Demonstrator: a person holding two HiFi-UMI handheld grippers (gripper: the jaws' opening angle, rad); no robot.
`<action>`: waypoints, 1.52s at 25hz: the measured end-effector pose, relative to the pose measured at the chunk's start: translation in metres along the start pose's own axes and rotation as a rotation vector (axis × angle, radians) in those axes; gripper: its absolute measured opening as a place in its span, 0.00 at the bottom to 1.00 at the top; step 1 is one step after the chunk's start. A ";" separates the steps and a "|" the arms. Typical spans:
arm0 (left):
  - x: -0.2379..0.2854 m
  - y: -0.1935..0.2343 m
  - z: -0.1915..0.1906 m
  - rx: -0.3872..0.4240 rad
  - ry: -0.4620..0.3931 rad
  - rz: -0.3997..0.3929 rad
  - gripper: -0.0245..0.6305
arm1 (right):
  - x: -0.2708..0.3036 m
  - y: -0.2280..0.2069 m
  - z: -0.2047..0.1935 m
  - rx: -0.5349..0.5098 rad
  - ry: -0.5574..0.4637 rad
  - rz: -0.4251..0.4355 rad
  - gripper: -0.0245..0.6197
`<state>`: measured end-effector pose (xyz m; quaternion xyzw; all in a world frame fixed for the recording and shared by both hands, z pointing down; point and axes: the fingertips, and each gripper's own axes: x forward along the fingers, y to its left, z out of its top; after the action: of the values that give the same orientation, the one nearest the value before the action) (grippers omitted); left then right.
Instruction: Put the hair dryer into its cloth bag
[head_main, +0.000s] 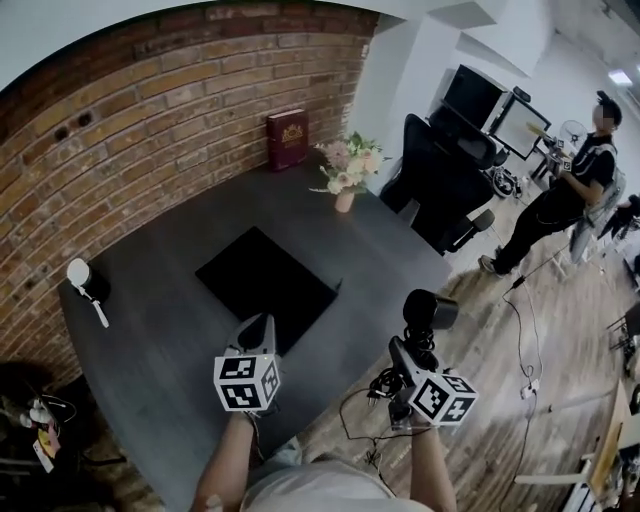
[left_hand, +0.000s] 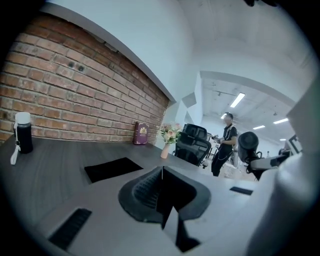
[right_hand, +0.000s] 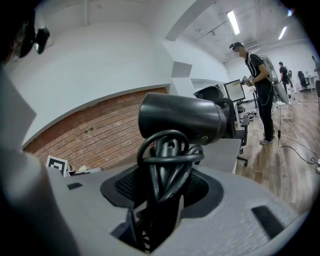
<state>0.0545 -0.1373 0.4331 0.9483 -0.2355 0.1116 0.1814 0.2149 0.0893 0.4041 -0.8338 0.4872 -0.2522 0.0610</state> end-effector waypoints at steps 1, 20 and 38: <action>0.002 0.002 0.001 0.006 0.002 0.009 0.05 | 0.006 -0.002 0.002 0.002 0.006 0.004 0.38; -0.007 0.038 0.010 -0.083 -0.062 0.461 0.05 | 0.171 -0.013 0.051 -0.111 0.185 0.366 0.38; -0.030 0.043 -0.034 -0.171 -0.037 0.587 0.05 | 0.186 0.016 0.011 -0.240 0.332 0.512 0.38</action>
<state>0.0032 -0.1468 0.4673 0.8229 -0.5113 0.1216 0.2161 0.2820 -0.0771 0.4564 -0.6329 0.7105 -0.3022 -0.0567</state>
